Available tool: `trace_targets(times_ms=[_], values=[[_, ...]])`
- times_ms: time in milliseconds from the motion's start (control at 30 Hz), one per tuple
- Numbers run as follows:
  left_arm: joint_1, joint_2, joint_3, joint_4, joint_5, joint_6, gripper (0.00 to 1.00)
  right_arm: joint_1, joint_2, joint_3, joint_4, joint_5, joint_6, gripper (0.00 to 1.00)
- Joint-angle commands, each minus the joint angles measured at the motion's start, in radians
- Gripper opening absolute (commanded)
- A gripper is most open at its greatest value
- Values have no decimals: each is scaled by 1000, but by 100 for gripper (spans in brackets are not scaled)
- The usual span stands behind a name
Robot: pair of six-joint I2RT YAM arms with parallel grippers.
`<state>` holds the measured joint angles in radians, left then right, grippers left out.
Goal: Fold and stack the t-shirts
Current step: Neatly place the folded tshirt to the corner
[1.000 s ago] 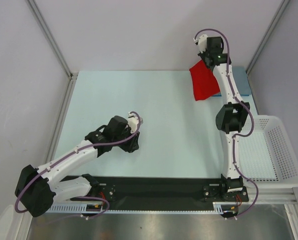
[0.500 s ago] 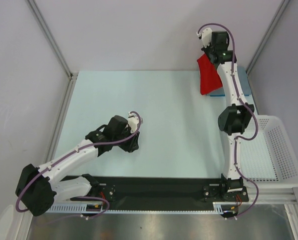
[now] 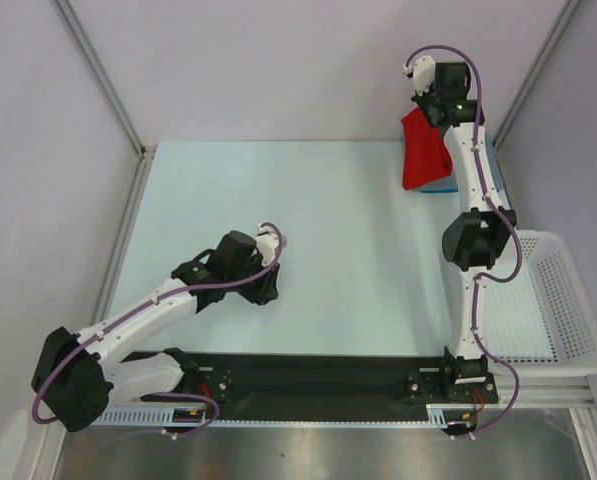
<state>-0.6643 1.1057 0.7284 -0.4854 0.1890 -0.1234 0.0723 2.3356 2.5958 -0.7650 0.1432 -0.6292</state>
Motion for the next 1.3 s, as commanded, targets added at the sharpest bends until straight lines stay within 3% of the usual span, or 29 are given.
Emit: trace_targets(times_ms=[0, 400, 1267], values=[[8, -1, 29, 21, 26, -4, 34, -8, -131, 9, 1, -46, -3, 0], [11, -27, 14, 31, 36, -12, 34, -17, -185, -34, -36, -91, 13, 0], [32, 3, 22, 21, 32, -21, 33, -60, -33, 9, 39, -134, 19, 0]])
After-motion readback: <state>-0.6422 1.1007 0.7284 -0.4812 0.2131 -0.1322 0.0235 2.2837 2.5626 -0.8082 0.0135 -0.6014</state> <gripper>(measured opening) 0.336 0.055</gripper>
